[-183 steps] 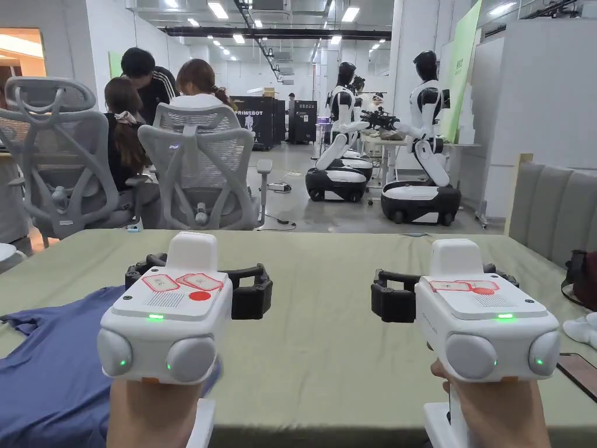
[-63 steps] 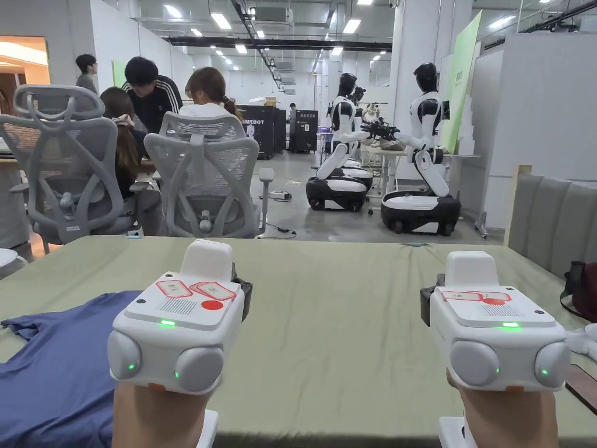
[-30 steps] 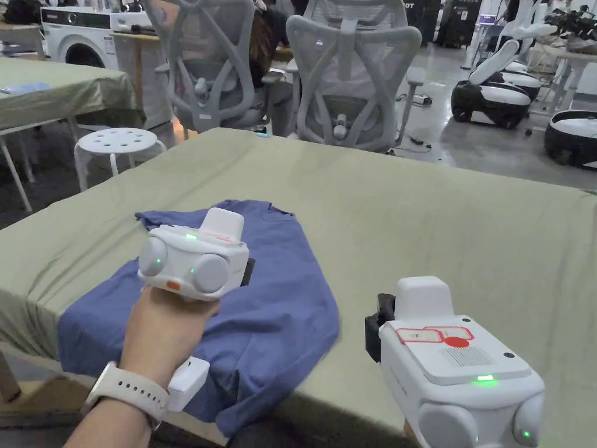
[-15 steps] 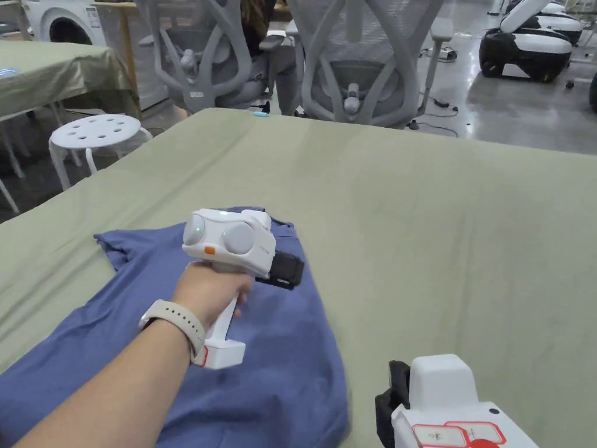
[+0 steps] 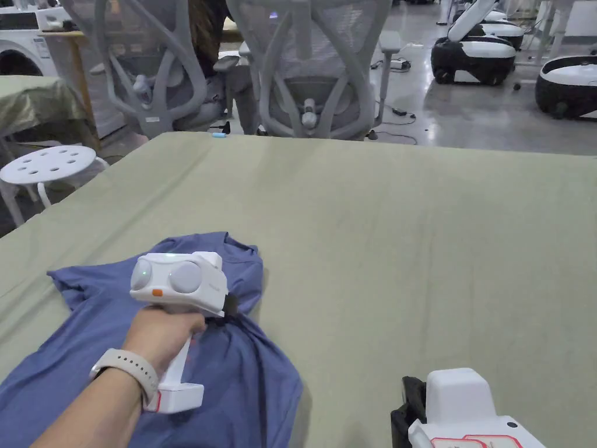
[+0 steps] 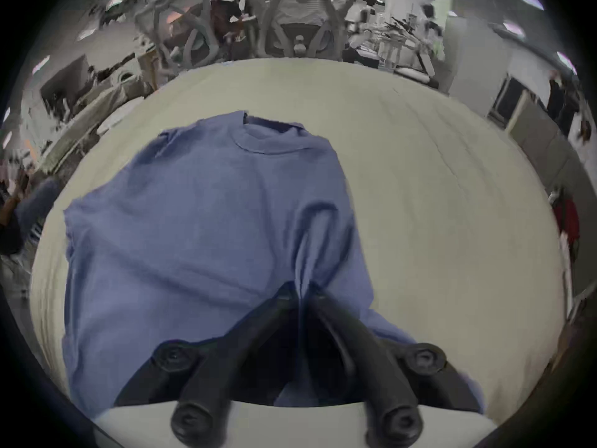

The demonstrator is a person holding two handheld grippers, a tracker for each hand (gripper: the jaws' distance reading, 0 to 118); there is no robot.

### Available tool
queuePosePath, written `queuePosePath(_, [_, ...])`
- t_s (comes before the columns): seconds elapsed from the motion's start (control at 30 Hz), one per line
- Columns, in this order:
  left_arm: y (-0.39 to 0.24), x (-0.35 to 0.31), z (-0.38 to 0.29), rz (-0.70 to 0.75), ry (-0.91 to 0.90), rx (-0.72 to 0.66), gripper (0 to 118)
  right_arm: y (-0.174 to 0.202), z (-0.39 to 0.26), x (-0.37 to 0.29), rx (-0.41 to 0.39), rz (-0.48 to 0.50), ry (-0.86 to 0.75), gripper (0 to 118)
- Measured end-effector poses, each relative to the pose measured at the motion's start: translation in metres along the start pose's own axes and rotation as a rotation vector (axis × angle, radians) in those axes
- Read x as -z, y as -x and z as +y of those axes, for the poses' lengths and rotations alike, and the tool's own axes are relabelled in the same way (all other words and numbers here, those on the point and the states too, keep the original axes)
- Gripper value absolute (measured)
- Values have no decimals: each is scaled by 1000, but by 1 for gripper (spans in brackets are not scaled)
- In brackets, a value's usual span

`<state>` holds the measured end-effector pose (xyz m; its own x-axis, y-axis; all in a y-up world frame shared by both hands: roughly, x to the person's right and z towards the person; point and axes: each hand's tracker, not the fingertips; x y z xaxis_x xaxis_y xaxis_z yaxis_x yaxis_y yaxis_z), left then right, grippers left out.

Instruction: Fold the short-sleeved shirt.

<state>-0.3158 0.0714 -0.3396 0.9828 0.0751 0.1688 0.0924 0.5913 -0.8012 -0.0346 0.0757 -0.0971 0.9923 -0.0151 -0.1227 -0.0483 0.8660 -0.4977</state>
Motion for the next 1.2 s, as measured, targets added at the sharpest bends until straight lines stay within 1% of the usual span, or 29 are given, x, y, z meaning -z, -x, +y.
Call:
queuePosePath(0.07, [-11, -36, 11, -31, -123, 8, 0, -7, 4, -12, 10, -22, -23, 0])
queuePosePath(0.13, [-22, -65, 30, -116, -197, -21, 0, -17, 7, -27, 29, -52, -38, 0])
queuePosePath(0.23, [-67, -111, 45, -205, -268, 64, 0, -34, 10, -47, 70, -101, -61, 0])
queuePosePath(0.27, [-83, -115, 50, -233, -294, 93, 0, -40, 10, -55, 81, -115, -70, 0])
queuePosePath(0.4, [-176, -154, 65, -446, -362, 160, 0, -69, 9, -91, 107, -199, -101, 0])
queuePosePath(0.53, [-290, -182, 64, -636, -406, 298, 0, -105, 2, -126, 130, -309, -112, 0])
queuePosePath(0.57, [-314, -184, 61, -669, -409, 330, 0, -114, 0, -133, 138, -323, -113, 0])
queuePosePath(0.63, [-367, -177, 48, -710, -375, 412, 0, -134, -7, -148, 154, -382, -108, 0])
queuePosePath(0.67, [-387, -167, 41, -703, -351, 445, 0, -142, -10, -154, 157, -405, -104, 0])
queuePosePath(0.77, [-442, -112, 10, -639, -248, 530, 0, -168, -22, -169, 180, -454, -91, 0])
queuePosePath(0.8, [-455, -76, 4, -611, -187, 524, 0, -176, -27, -173, 184, -473, -84, 0])
queuePosePath(0.87, [-468, -25, -19, -566, -79, 511, 0, -190, -35, -177, 194, -493, -70, 0])
queuePosePath(0.93, [-476, 21, -42, -491, 1, 515, 0, -202, -44, -182, 199, -512, -56, 0])
queuePosePath(1.0, [-473, 46, -55, -451, 27, 518, 0, -212, -50, -183, 206, -525, -44, 0])
queuePosePath(1.07, [-471, 50, -61, -466, 35, 497, 1, -218, -53, -182, 215, -530, -37, 0])
queuePosePath(1.1, [-468, 50, -60, -479, 23, 487, 7, -220, -53, -181, 217, -531, -33, 0])
queuePosePath(1.13, [-464, 47, -57, -486, -31, 466, 19, -221, -52, -180, 220, -530, -31, 0])
queuePosePath(1.17, [-460, 43, -55, -478, -77, 457, 41, -221, -52, -179, 221, -528, -30, 0])
queuePosePath(1.2, [-459, 27, -56, -469, -126, 466, 75, -219, -51, -179, 217, -522, -28, 0])
